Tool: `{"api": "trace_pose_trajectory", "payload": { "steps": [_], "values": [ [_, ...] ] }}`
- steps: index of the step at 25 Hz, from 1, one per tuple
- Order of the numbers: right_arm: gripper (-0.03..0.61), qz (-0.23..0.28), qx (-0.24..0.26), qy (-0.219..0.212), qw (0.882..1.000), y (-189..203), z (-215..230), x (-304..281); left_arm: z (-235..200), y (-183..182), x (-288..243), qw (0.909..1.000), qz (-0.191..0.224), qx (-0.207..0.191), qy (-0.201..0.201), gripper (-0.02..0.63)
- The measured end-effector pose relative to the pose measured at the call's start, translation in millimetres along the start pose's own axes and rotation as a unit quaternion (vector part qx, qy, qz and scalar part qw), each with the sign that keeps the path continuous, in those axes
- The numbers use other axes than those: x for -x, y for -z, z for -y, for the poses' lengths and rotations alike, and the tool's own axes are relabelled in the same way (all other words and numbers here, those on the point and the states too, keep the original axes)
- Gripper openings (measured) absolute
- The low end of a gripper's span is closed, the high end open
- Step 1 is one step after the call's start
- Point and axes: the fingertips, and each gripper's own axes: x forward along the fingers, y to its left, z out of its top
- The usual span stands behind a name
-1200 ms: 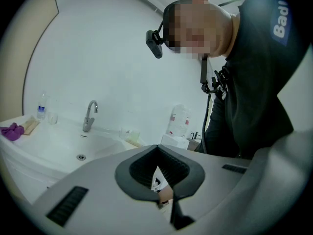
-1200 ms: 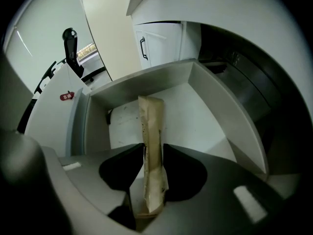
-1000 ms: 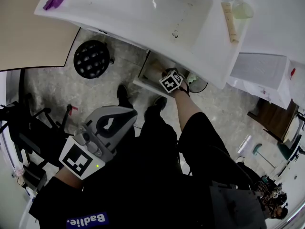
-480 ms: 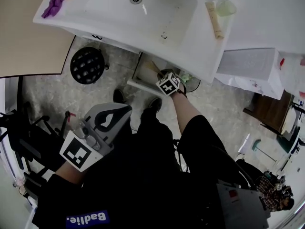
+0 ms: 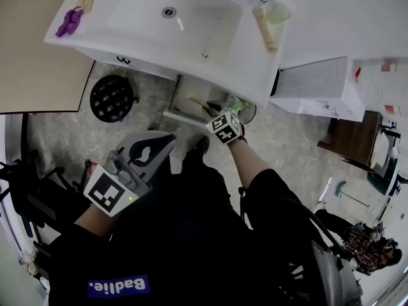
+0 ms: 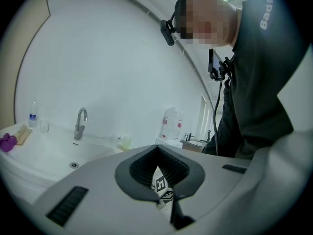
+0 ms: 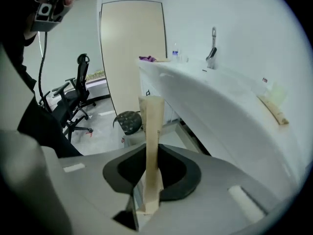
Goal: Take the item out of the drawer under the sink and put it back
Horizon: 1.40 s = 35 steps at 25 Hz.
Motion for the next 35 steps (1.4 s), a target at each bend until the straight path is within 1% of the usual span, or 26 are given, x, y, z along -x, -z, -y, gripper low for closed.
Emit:
{"api": "trace_pose_trajectory", "payload": {
  "steps": [5, 9, 14, 19, 24, 31, 35],
  "values": [
    [0.058, 0.061, -0.016, 0.012, 0.998, -33, -11, 45, 5, -5, -2, 1.0, 0.003, -0.003, 0.009, 0.005],
    [0.057, 0.121, -0.029, 0.022, 0.992, -73, -19, 88, 5, -6, -8, 0.9998, 0.012, -0.001, 0.014, 0.005],
    [0.055, 0.197, -0.056, 0.026, 0.978, -115, -29, 148, 12, -13, -15, 0.9995, 0.012, -0.011, 0.028, 0.005],
    [0.055, 0.269, -0.07, 0.025, 0.96, -153, -39, 210, 17, -24, -22, 0.9992, 0.013, -0.015, 0.036, 0.005],
    [0.055, 0.318, -0.094, 0.018, 0.943, -170, -45, 263, 32, -30, -33, 0.9986, 0.015, -0.015, 0.049, 0.005],
    [0.052, 0.374, -0.119, 0.01, 0.92, -186, -52, 316, 47, -39, -44, 0.9976, 0.015, -0.019, 0.065, 0.005],
    [0.052, 0.389, -0.113, 0.006, 0.914, -193, -56, 333, 52, -40, -47, 0.9975, 0.011, -0.018, 0.068, 0.005]
  ]
}}
